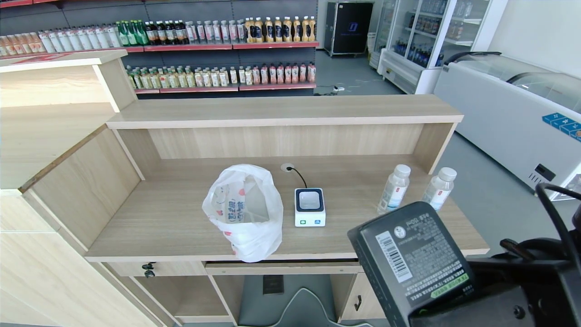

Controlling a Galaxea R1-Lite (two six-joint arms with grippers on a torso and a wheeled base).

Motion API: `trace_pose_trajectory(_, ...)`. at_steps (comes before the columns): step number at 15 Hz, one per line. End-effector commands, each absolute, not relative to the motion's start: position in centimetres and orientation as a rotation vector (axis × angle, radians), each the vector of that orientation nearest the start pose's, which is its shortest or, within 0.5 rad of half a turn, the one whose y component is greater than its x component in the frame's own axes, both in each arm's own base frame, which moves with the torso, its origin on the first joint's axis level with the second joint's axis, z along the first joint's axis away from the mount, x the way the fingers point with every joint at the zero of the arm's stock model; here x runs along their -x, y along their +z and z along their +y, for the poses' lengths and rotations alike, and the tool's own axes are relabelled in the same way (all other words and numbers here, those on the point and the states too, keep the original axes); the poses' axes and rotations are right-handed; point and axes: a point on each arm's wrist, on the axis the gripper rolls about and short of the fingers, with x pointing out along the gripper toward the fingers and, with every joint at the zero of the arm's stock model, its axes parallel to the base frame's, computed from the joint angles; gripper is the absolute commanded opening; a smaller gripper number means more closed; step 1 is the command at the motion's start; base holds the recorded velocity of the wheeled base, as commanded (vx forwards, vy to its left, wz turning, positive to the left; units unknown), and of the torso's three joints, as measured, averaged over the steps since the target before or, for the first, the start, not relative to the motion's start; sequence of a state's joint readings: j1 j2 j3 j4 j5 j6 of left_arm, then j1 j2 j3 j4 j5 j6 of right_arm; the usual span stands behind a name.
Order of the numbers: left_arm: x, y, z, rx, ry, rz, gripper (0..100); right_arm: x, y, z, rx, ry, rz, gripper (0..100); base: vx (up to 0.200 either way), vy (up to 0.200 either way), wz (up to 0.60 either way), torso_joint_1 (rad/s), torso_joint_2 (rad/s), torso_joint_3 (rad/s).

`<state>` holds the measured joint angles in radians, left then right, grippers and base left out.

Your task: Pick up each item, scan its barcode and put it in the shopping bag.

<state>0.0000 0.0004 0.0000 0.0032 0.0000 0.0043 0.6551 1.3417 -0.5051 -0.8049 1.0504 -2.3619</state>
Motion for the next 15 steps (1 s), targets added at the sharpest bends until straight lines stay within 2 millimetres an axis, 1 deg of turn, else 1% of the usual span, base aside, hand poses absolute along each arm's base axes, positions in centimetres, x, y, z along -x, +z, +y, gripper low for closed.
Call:
trace_pose_trajectory(1,2.3,7.5,0.0,-0.005,0.0,0.003,100,-14.5,21.4,13.6,1.654,0.797,-1.888,0,0.0,0.0,0.0,0.0,0.0,0.0)
trace_pose_trajectory(3,2.3,7.5,0.0,-0.005,0.0,0.003,100,-14.8,21.9,13.8,1.659,0.754,-1.911,0,0.0,0.0,0.0,0.0,0.0,0.0)
trace_pose_trajectory(5,2.3,7.5,0.0,-0.005,0.0,0.003,100,-15.1,22.0,14.1,1.664,0.723,-1.924,0,0.0,0.0,0.0,0.0,0.0,0.0)
trace_pose_trajectory(9,2.3,7.5,0.0,-0.005,0.0,0.003,100,-15.5,21.5,14.4,1.66,0.748,-1.914,0,0.0,0.0,0.0,0.0,0.0,0.0)
trace_pose_trajectory(15,2.3,7.5,0.0,-0.005,0.0,0.003,100,-15.6,21.7,14.5,1.661,0.741,-1.918,0,0.0,0.0,0.0,0.0,0.0,0.0)
